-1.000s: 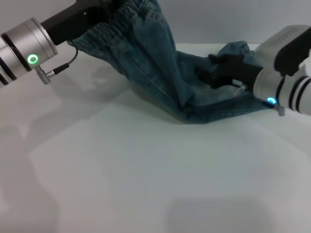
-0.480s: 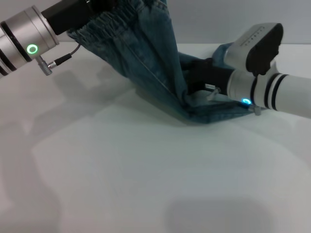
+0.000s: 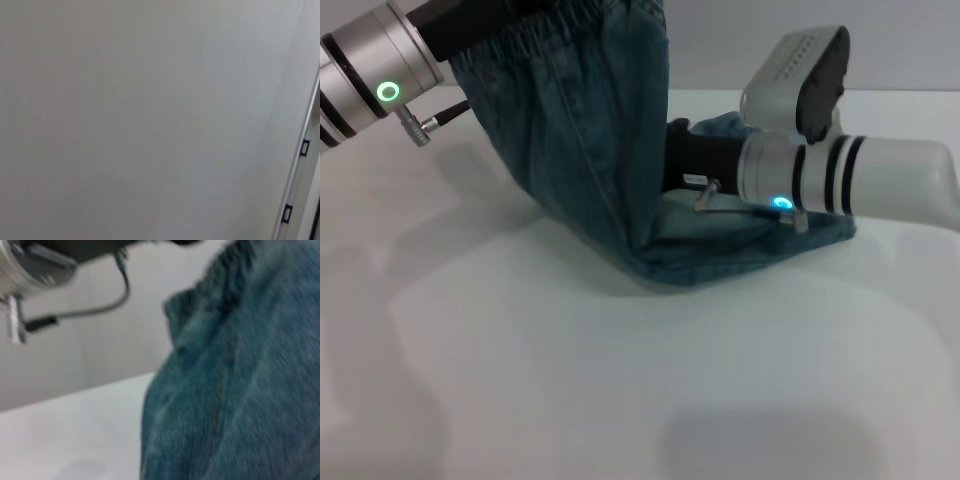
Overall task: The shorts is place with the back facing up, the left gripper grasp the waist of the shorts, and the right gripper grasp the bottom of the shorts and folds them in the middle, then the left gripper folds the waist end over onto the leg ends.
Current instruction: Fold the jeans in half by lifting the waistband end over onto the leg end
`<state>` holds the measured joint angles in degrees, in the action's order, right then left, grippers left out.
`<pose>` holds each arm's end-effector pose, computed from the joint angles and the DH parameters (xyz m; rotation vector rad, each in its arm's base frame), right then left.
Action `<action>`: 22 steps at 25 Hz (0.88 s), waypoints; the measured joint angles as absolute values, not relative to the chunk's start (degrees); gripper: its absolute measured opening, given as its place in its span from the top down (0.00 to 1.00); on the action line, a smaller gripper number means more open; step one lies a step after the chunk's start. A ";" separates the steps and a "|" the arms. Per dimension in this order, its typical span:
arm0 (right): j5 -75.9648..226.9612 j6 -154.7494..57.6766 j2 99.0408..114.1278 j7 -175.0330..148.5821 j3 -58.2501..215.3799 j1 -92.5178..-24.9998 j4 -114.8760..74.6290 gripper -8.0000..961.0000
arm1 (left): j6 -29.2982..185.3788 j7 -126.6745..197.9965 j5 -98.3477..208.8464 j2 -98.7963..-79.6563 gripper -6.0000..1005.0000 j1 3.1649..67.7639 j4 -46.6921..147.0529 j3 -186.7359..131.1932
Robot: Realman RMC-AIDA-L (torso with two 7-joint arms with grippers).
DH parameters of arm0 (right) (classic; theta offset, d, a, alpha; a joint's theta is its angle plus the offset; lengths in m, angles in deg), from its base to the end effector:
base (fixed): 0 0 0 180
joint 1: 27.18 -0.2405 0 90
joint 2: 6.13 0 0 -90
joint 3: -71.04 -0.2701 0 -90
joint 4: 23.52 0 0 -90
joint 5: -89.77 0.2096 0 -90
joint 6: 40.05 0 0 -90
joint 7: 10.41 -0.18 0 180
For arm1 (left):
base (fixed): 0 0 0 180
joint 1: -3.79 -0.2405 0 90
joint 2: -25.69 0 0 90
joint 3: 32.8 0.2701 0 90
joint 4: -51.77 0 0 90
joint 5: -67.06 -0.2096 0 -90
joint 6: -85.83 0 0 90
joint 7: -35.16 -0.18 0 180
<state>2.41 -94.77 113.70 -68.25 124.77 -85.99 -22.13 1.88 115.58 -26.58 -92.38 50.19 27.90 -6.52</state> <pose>0.1496 0.4372 -0.1450 -2.6477 0.4533 0.6144 -0.1502 0.4428 0.0081 -2.3126 -0.6462 -1.3668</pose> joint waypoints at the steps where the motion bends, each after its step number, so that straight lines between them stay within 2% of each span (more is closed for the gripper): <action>1: 2.41 -95.62 113.69 -69.07 124.80 -86.41 -22.15 0.49 | 1.89 115.59 -26.58 -92.38 0.95 50.19 27.82 -6.52; 10: 2.40 -99.81 113.76 -73.03 125.72 -88.62 -22.71 0.49 | 2.21 115.58 -26.58 -92.34 0.95 50.07 27.43 -6.53; 22: 2.44 -90.26 113.40 -73.08 127.60 -81.09 -20.31 0.49 | 2.61 115.41 -26.74 -92.33 0.95 48.83 27.42 -6.53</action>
<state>2.44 -90.26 113.40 -73.08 127.60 -81.09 -20.31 2.61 115.41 -26.74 -92.33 48.83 27.42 -6.53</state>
